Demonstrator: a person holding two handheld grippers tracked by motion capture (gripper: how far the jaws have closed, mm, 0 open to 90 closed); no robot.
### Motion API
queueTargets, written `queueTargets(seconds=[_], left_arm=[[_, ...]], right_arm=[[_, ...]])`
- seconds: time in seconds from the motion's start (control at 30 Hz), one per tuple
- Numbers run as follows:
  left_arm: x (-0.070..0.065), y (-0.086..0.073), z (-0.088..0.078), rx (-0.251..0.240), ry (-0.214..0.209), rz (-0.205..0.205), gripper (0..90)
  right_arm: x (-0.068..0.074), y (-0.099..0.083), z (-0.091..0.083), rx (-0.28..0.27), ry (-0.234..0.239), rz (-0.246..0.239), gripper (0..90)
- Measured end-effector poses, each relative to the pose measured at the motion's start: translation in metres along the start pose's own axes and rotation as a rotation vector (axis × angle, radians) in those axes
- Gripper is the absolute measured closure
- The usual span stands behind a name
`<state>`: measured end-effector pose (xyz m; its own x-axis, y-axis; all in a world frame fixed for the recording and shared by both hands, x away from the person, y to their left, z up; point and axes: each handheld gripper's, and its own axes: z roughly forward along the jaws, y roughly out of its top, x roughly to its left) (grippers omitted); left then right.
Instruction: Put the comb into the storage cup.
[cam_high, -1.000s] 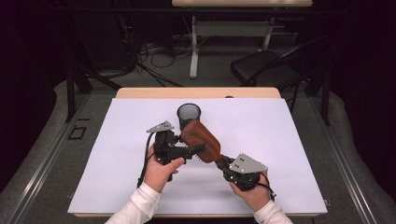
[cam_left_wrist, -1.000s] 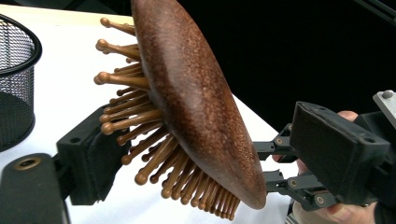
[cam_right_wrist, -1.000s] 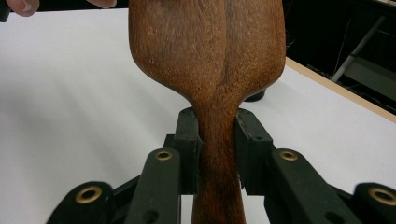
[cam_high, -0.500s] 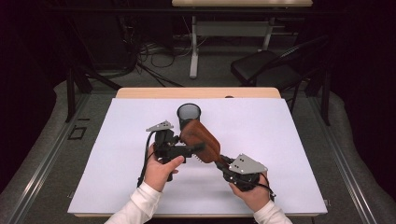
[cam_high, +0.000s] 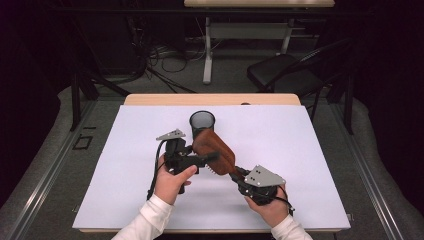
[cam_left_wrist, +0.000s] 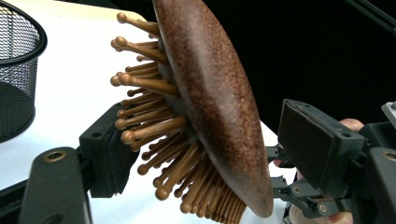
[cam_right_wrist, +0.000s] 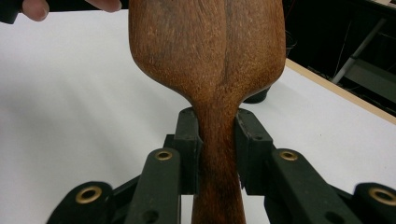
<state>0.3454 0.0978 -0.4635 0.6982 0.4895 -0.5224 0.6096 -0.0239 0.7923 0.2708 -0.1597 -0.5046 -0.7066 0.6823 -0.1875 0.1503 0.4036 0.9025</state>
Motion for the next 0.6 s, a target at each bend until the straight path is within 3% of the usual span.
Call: queueTargets(seconds=[0.6], left_arm=[[0.0026, -0.0002, -0.0010, -0.006, 0.003, -0.005, 31.6]], right_arm=[[0.0003, -0.0003, -0.0002, -0.006, -0.001, 0.001, 72.6]])
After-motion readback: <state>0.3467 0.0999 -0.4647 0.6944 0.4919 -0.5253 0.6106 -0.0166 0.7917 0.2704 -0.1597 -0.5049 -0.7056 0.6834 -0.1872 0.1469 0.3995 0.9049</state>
